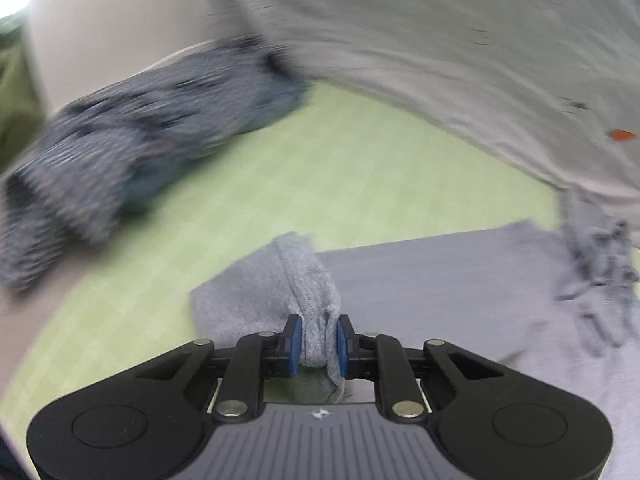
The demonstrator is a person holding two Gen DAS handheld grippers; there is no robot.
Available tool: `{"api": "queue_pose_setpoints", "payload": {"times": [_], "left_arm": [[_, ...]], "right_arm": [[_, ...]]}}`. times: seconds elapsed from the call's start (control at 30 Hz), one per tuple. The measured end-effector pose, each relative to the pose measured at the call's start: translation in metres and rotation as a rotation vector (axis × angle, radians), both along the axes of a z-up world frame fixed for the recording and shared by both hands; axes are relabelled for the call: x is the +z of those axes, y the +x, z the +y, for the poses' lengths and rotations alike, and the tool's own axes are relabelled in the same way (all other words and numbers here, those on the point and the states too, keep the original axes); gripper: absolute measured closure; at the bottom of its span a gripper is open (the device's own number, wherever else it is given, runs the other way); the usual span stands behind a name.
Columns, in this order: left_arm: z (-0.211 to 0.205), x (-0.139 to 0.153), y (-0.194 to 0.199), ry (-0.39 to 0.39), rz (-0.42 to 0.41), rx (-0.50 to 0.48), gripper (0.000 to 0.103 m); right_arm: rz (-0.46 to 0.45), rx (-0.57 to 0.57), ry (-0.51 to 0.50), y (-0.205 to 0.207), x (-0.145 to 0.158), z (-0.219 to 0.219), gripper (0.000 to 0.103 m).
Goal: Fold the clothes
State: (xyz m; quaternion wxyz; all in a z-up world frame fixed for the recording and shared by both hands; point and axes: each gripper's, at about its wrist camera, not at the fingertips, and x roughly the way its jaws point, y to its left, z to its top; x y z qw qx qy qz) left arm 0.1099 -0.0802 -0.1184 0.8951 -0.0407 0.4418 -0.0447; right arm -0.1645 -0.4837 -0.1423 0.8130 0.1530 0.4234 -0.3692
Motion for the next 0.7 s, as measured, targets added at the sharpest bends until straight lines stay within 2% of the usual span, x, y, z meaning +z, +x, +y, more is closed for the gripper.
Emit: {"api": "queue_pose_setpoints", "payload": {"times": [0.1,0.17,0.2,0.27,0.3,0.33,0.37,0.4,0.43,0.5,0.63,0.7], "left_arm": [[-0.077,0.011,0.003,-0.036,-0.026,-0.114,0.084],[-0.140,0.021,-0.003,-0.082,-0.034,-0.234,0.084],[-0.171,0.027,-0.009,-0.123,-0.030,-0.312,0.084],[-0.225,0.040,-0.025,-0.236,-0.020,-0.479,0.078],[-0.245,0.047,-0.033,-0.304,-0.020,-0.565,0.067],[-0.259,0.053,-0.041,-0.336,-0.029,-0.626,0.047],[-0.268,0.058,-0.048,-0.345,-0.045,-0.672,0.035],[-0.272,0.061,-0.052,-0.330,-0.071,-0.692,0.014],[-0.271,0.061,-0.051,-0.295,-0.102,-0.682,0.009],[-0.260,0.053,-0.043,-0.199,-0.116,-0.594,0.009],[-0.217,0.020,-0.014,-0.007,-0.026,-0.308,0.009],[-0.194,0.005,-0.003,0.058,0.017,-0.210,0.009]], "right_arm": [[-0.011,-0.024,-0.009,-0.012,0.002,-0.029,0.004],[-0.030,-0.060,-0.015,-0.022,0.003,-0.050,0.004],[-0.039,-0.084,-0.017,-0.026,0.003,-0.061,0.004],[-0.051,-0.128,-0.019,-0.030,0.001,-0.081,0.004],[-0.056,-0.143,-0.019,-0.029,0.000,-0.091,0.004],[-0.061,-0.159,-0.019,-0.029,-0.001,-0.101,0.004],[-0.066,-0.165,-0.019,-0.024,-0.001,-0.109,0.004],[-0.072,-0.167,-0.018,-0.018,-0.002,-0.117,0.004],[-0.081,-0.163,-0.019,-0.009,-0.002,-0.123,0.004],[-0.103,-0.135,-0.023,0.012,-0.003,-0.130,0.004],[-0.121,-0.040,0.011,0.062,-0.008,-0.131,0.004],[-0.137,0.012,0.037,0.084,-0.012,-0.124,0.004]]}}
